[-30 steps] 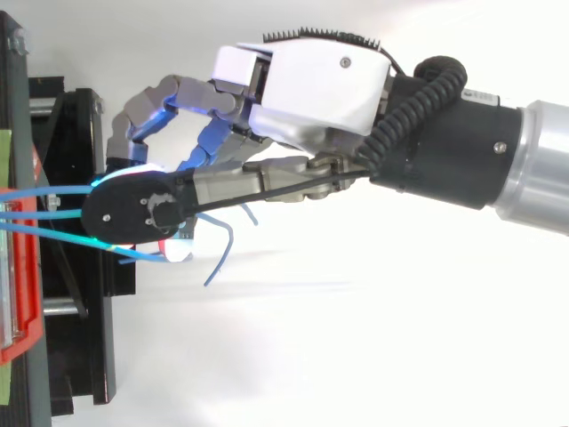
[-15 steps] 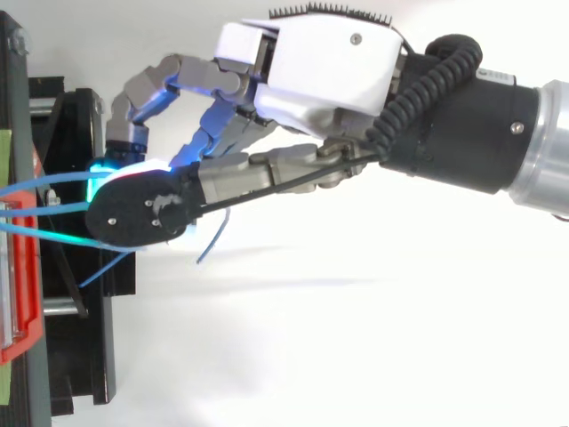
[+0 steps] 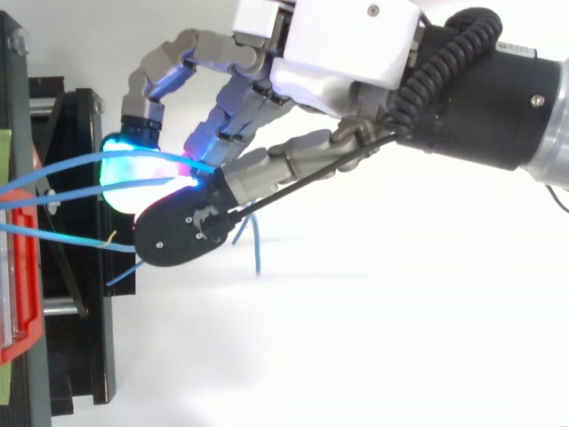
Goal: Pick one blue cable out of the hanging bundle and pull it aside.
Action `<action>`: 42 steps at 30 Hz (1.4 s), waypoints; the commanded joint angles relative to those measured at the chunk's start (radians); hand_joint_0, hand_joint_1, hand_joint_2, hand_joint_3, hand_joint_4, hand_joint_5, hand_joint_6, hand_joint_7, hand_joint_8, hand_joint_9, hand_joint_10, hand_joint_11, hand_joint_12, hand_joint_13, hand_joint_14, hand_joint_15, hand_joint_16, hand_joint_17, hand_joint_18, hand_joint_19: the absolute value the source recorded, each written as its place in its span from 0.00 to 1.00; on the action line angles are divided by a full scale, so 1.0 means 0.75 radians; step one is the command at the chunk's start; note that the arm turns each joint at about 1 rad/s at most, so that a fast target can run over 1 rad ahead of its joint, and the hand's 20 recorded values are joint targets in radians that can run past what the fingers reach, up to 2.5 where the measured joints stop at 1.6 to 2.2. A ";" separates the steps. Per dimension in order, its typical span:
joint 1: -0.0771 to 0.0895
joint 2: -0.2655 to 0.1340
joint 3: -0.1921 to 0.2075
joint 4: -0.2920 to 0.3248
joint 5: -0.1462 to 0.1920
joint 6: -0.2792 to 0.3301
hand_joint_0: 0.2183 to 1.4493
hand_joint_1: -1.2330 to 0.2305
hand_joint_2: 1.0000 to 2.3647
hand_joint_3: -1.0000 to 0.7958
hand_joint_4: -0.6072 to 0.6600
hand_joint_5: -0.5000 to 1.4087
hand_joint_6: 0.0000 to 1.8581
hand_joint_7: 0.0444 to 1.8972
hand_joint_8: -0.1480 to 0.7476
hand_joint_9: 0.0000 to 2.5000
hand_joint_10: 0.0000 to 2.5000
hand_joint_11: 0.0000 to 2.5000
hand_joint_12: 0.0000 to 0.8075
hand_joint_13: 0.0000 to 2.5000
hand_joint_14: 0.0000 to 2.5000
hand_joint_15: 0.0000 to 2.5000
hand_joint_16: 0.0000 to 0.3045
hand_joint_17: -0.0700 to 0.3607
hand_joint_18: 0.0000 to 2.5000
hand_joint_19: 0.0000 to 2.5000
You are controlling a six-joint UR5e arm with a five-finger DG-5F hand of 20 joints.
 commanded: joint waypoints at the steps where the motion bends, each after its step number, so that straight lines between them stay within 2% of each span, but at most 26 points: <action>1: -0.008 0.001 0.000 -0.012 0.000 -0.002 0.23 0.35 0.00 0.28 0.53 0.19 0.48 0.39 0.42 0.43 0.01 0.29 0.32 0.38 0.01 0.21 0.16 0.42 0.29 0.18; 4: -0.012 0.003 0.000 -0.016 0.000 -0.006 0.22 0.49 0.00 0.28 0.54 0.19 0.47 0.39 0.44 0.44 0.01 0.28 0.34 0.39 0.01 0.21 0.17 0.43 0.30 0.18; 7: -0.016 0.003 0.000 -0.014 0.000 -0.013 0.24 0.55 0.00 0.28 0.53 0.19 0.47 0.40 0.45 0.44 0.01 0.28 0.33 0.39 0.01 0.22 0.16 0.42 0.30 0.18; 9: -0.018 0.003 0.000 -0.012 0.000 -0.013 0.28 0.50 0.00 0.30 0.52 0.19 0.47 0.43 0.44 0.44 0.01 0.28 0.32 0.38 0.01 0.22 0.15 0.41 0.29 0.19; 12: -0.026 0.009 0.000 -0.012 0.000 -0.017 0.30 0.43 0.01 0.38 0.50 0.19 0.48 0.44 0.44 0.43 0.01 0.29 0.32 0.38 0.01 0.22 0.15 0.41 0.29 0.19; 15: -0.035 0.017 0.000 -0.012 0.000 -0.039 0.30 0.36 0.01 0.44 0.50 0.18 0.50 0.40 0.44 0.42 0.01 0.30 0.32 0.38 0.01 0.22 0.15 0.41 0.29 0.19; 21: -0.047 0.017 0.000 -0.010 -0.023 -0.041 0.34 0.30 0.01 0.41 0.48 0.17 0.51 0.38 0.40 0.39 0.01 0.30 0.30 0.37 0.01 0.22 0.15 0.40 0.28 0.18; 22: -0.049 0.017 0.000 -0.010 -0.027 -0.041 0.35 0.29 0.01 0.37 0.50 0.17 0.51 0.37 0.41 0.39 0.01 0.30 0.30 0.37 0.01 0.22 0.15 0.40 0.28 0.18; 25: -0.049 0.017 0.002 -0.010 -0.027 -0.043 0.34 0.29 0.01 0.35 0.50 0.17 0.50 0.36 0.40 0.40 0.01 0.30 0.30 0.37 0.01 0.22 0.15 0.40 0.28 0.18; 31: -0.043 0.017 -0.002 -0.016 -0.027 -0.041 0.31 0.36 0.01 0.41 0.50 0.18 0.51 0.41 0.43 0.42 0.01 0.29 0.31 0.37 0.01 0.22 0.15 0.40 0.28 0.19; 34: -0.037 0.017 -0.035 -0.012 -0.023 -0.039 0.30 0.38 0.01 0.40 0.50 0.18 0.51 0.40 0.43 0.43 0.01 0.30 0.31 0.37 0.01 0.22 0.15 0.40 0.29 0.19; 36: -0.031 0.017 -0.064 -0.014 -0.025 -0.023 0.28 0.44 0.01 0.35 0.52 0.18 0.51 0.37 0.44 0.43 0.01 0.30 0.32 0.38 0.01 0.22 0.16 0.41 0.29 0.19; 38: -0.022 0.017 -0.088 -0.012 -0.031 0.002 0.25 0.48 0.00 0.30 0.53 0.19 0.49 0.39 0.45 0.44 0.01 0.29 0.34 0.38 0.01 0.22 0.16 0.42 0.29 0.19; 40: -0.012 0.017 -0.123 0.000 -0.041 0.059 0.23 0.51 0.00 0.28 0.54 0.19 0.48 0.39 0.45 0.45 0.01 0.29 0.34 0.39 0.01 0.22 0.17 0.43 0.30 0.19; 42: 0.000 0.017 -0.156 0.056 -0.047 0.129 0.22 0.52 0.00 0.28 0.55 0.19 0.48 0.39 0.46 0.45 0.01 0.29 0.35 0.39 0.01 0.22 0.17 0.44 0.30 0.18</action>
